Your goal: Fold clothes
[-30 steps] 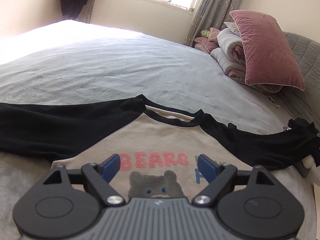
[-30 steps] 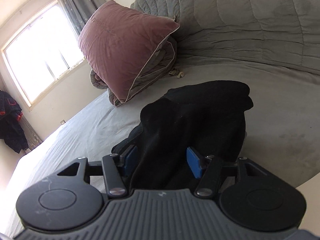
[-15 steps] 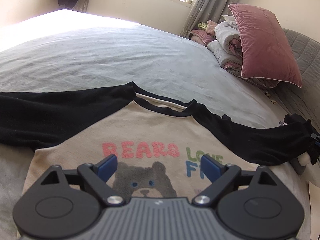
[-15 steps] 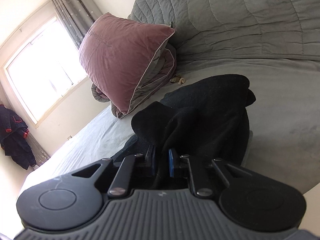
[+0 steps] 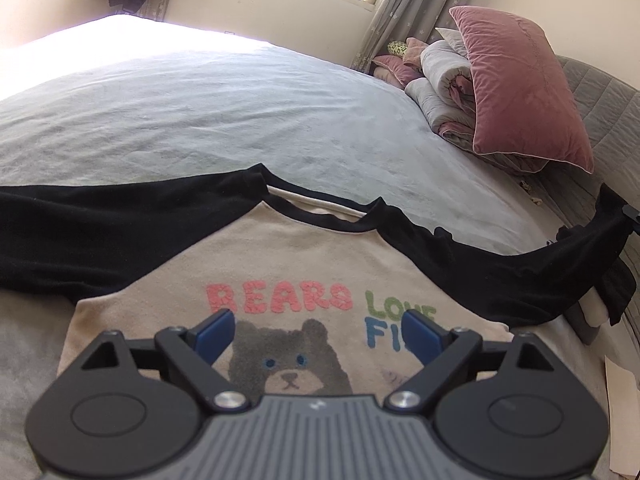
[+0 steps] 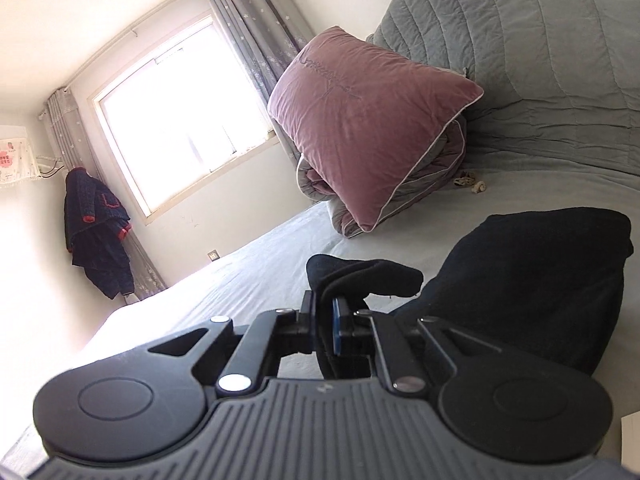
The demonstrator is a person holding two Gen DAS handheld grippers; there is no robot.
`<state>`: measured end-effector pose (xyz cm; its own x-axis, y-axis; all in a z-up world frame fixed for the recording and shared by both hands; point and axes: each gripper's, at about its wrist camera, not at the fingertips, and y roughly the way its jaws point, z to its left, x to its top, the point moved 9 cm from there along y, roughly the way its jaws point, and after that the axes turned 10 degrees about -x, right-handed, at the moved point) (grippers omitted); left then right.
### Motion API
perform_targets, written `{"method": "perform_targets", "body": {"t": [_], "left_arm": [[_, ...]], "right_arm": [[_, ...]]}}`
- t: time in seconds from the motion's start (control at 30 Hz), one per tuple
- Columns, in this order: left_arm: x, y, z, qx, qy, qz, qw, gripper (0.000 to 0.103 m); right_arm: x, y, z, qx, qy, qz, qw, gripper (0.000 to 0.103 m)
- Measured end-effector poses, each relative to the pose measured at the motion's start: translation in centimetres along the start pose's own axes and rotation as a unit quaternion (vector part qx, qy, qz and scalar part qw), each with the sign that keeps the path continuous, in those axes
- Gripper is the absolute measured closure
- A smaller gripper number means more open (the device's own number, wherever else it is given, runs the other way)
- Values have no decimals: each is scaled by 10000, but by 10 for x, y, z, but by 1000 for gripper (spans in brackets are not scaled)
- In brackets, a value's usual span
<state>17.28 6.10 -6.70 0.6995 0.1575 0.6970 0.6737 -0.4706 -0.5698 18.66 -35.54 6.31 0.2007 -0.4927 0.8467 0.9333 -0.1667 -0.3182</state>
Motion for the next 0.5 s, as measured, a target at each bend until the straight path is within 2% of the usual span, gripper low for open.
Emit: {"method": "perform_targets", "body": {"t": [0.23,0.5], "left_arm": [[8,-20,7,-48,-38,-157,9999,12],[18,-38,25,-76,-272,-345,9990,12]], "right_arm": [[-19,-24,86,807,-357,164,9960,93],[-78,-31,172,1440,-1014,643,9823,93]]}}
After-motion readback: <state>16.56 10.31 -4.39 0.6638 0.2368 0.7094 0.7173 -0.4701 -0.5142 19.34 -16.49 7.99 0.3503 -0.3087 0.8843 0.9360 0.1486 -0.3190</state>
